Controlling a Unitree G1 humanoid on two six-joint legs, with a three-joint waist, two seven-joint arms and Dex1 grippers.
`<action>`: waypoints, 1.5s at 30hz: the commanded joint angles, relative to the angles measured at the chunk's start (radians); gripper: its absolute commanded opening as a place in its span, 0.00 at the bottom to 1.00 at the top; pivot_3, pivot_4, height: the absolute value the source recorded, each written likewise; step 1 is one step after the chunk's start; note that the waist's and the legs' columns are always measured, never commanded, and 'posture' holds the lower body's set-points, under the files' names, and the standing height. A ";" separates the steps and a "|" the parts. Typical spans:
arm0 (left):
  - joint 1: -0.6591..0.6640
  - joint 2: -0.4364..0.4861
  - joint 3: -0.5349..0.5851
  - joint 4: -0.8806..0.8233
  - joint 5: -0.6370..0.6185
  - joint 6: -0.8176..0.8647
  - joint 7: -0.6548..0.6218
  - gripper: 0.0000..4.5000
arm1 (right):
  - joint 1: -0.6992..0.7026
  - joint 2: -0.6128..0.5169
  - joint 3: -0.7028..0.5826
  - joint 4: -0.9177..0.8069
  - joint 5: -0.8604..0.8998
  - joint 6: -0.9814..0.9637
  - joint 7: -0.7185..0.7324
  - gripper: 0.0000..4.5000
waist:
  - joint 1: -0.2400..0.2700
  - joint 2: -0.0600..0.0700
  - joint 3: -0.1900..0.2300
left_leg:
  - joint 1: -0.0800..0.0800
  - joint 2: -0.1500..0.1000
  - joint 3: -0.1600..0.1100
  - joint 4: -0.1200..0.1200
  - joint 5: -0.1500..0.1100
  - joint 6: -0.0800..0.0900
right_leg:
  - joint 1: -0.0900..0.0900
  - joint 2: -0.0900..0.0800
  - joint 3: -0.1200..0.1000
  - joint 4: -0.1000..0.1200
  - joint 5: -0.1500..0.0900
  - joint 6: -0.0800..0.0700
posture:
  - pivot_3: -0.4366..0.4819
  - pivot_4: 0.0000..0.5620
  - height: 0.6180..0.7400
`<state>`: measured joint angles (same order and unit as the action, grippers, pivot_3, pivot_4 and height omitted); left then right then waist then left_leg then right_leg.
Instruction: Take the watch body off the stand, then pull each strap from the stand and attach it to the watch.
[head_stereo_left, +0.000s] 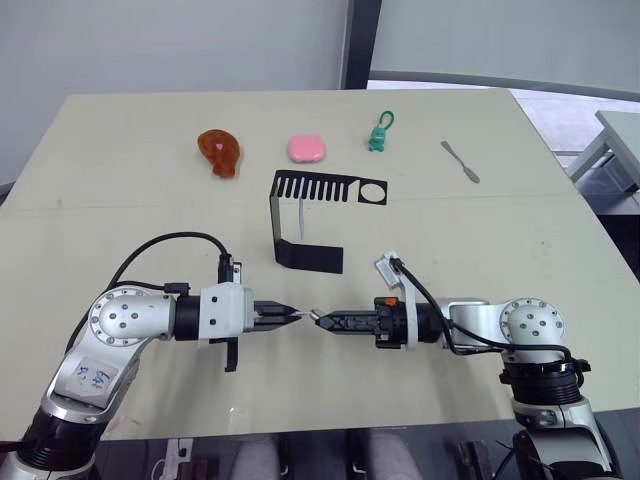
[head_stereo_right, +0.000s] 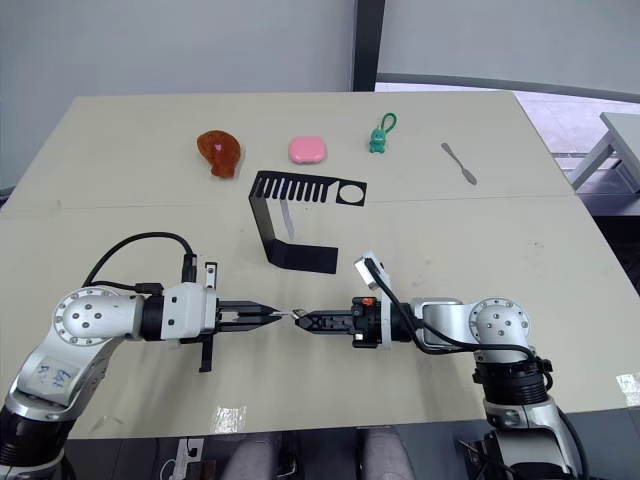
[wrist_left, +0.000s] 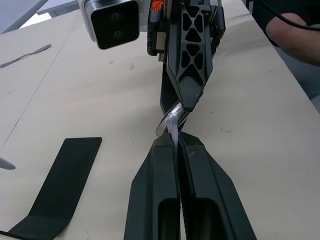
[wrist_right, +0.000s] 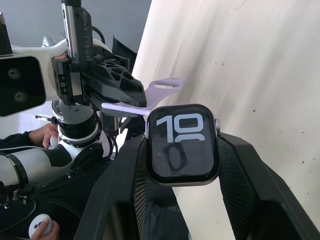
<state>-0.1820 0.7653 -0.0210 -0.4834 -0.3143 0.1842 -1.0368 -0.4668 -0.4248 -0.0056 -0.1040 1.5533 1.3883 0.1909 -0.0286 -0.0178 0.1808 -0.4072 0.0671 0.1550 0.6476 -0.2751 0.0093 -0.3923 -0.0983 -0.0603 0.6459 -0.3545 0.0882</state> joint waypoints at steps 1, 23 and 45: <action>0.011 0.010 -0.005 -0.039 -0.016 0.002 -0.005 0.00 | -0.003 0.005 -0.003 -0.024 0.017 -0.018 0.006 0.33 | 0.000 0.000 0.000 | 0.000 0.000 0.000 0.000 0.000 0.000 | 0.000 0.000 0.000 0.000 0.000 0.000 | 0.48 0.27 1.00; 0.026 0.015 0.072 -0.037 -0.054 0.017 0.020 0.00 | -0.005 0.000 0.000 -0.020 0.014 -0.021 0.008 0.33 | 0.000 0.000 0.000 | 0.000 0.000 0.000 0.000 0.000 0.000 | 0.000 0.000 0.000 0.000 0.000 0.000 | 0.48 0.27 1.00; 0.000 -0.005 0.021 -0.015 -0.030 0.021 0.043 0.00 | -0.004 -0.002 -0.001 -0.022 0.020 -0.020 0.005 0.33 | 0.000 0.000 0.000 | 0.000 0.000 0.000 0.000 0.000 0.000 | 0.000 0.000 0.000 0.000 0.000 0.000 | 0.48 0.27 1.00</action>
<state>-0.1783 0.7611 -0.0092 -0.4922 -0.3353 0.2087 -0.9980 -0.4669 -0.4225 -0.0044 -0.1041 1.5524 1.3741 0.1911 -0.0284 -0.0178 0.1808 -0.4073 0.0671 0.1550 0.6476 -0.2751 0.0093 -0.3922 -0.0984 -0.0602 0.6458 -0.3545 0.0882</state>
